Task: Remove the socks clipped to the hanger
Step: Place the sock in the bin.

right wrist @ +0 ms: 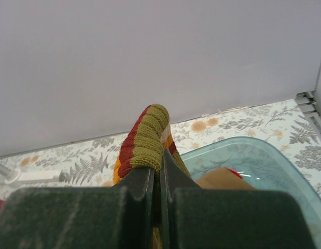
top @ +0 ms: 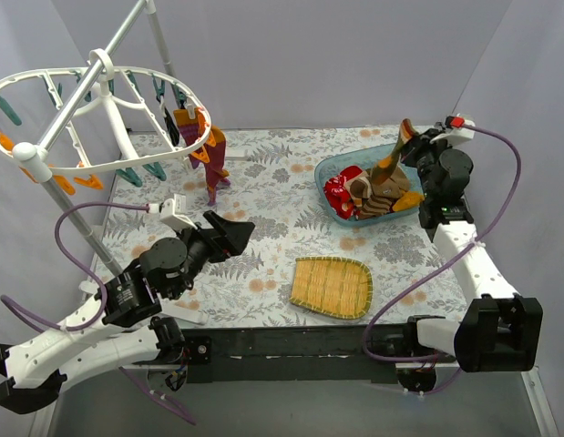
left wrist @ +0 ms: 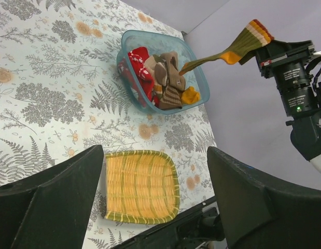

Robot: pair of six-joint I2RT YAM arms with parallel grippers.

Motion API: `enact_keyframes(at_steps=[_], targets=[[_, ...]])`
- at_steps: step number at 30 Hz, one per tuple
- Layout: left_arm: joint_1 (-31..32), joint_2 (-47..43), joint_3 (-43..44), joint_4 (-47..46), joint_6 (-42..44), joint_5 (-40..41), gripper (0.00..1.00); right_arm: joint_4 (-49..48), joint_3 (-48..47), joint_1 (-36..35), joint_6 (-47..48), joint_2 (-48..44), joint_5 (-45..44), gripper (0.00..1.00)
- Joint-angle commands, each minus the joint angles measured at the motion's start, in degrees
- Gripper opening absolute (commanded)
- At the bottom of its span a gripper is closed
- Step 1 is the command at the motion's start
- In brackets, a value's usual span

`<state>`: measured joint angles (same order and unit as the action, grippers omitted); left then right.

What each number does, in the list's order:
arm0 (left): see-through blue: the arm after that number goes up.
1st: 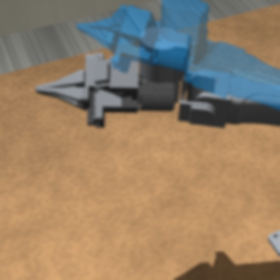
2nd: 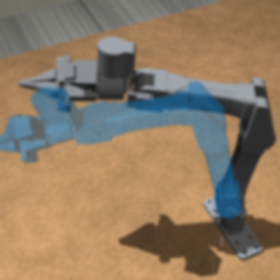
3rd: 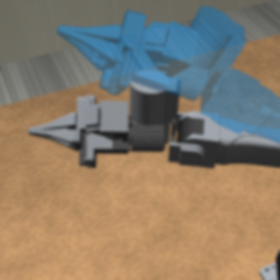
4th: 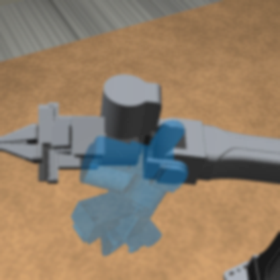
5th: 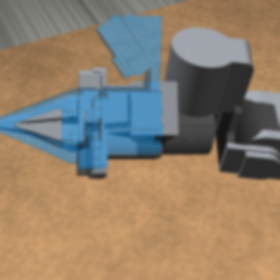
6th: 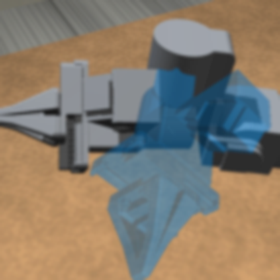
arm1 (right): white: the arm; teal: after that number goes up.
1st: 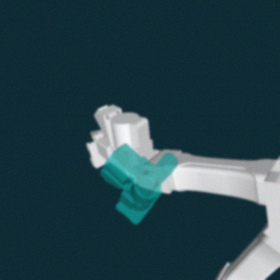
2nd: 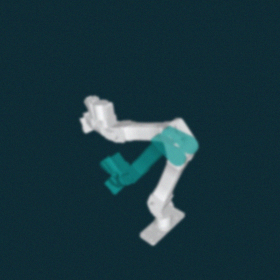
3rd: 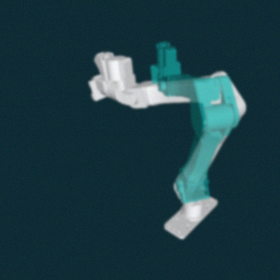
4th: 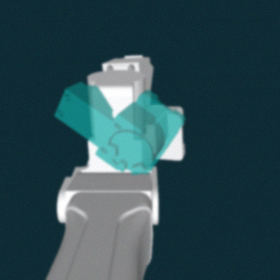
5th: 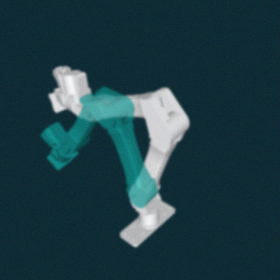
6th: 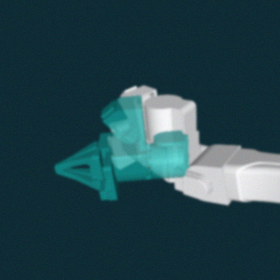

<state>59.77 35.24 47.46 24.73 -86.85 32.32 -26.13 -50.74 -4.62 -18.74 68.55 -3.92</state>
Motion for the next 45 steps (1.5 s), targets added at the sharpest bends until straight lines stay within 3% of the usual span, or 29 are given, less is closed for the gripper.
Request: enact_keyframes(at_steps=[1, 10, 14, 18, 22, 25, 31, 40, 45], targets=[[0.1, 2.2, 1.9, -0.6, 2.6, -0.9, 0.81, -7.1, -0.6, 5.7, -0.5, 1.9, 5.7, 0.01], [0.0, 3.3, 2.1, -2.0, 3.1, -0.9, 0.82, -5.3, -0.2, 4.7, 1.8, 9.0, 10.5, 0.01], [0.0, 3.1, 2.0, -2.1, 2.9, -1.6, 0.82, -2.6, -0.5, -2.0, 3.8, 16.2, 8.5, 0.01], [0.0, 2.7, 2.5, -1.7, 3.1, -1.6, 0.82, -0.2, -1.5, -6.6, 1.4, 23.8, 7.9, 0.06], [0.0, 2.3, 3.4, -1.1, 3.2, -1.6, 0.82, 1.2, -2.0, -7.5, -0.2, 28.0, 9.5, 0.19], [0.0, 2.0, 3.7, -1.1, 3.1, -1.6, 0.82, 3.5, -2.9, -7.5, -0.5, 27.2, 9.3, 0.34], [0.0, 1.4, 3.1, -1.5, 2.7, -1.5, 0.82, 11.0, -6.6, -7.5, -0.1, 22.7, 8.5, 0.53], [0.0, 0.1, 2.0, -1.8, 2.0, -0.3, 0.82, 22.3, -8.1, -7.5, 0.6, 13.8, 6.7, 0.69], [0.0, 0.1, 2.2, -1.5, 1.9, 0.1, 0.82, 23.8, -7.9, -7.6, 0.1, 9.6, 9.4, 0.71]])
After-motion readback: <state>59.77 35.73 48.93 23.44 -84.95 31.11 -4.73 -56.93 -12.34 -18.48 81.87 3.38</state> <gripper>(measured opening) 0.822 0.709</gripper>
